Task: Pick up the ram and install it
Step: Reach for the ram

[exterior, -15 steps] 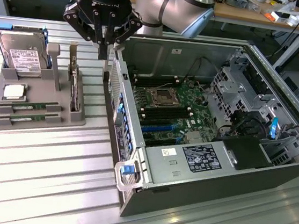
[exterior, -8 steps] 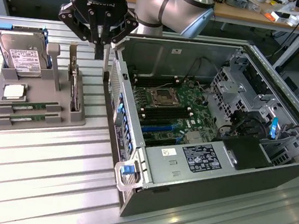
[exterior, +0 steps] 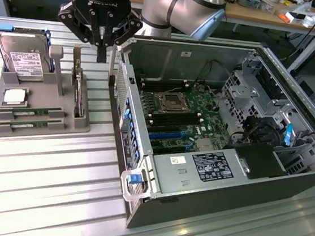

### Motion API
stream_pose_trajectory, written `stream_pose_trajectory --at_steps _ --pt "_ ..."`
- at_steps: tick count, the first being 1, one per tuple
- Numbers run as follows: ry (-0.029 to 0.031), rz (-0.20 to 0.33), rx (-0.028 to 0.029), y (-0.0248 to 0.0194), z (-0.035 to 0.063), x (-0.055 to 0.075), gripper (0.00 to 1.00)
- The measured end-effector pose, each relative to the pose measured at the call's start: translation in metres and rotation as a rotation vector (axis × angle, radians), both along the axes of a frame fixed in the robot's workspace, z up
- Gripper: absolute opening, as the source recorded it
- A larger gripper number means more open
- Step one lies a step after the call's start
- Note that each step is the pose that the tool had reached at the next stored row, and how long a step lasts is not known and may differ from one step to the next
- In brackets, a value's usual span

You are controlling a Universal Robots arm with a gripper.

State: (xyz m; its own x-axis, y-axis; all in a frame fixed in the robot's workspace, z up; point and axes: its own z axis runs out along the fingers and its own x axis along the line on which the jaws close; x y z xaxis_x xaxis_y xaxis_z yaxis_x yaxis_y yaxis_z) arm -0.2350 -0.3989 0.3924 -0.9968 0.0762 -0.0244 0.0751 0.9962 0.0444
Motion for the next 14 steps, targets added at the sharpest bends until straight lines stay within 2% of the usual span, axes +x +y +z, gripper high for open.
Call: stream_pose_trajectory --at_steps 14 --pt "0.0 0.0 0.0 0.0 -0.0001 -0.012 0.11"
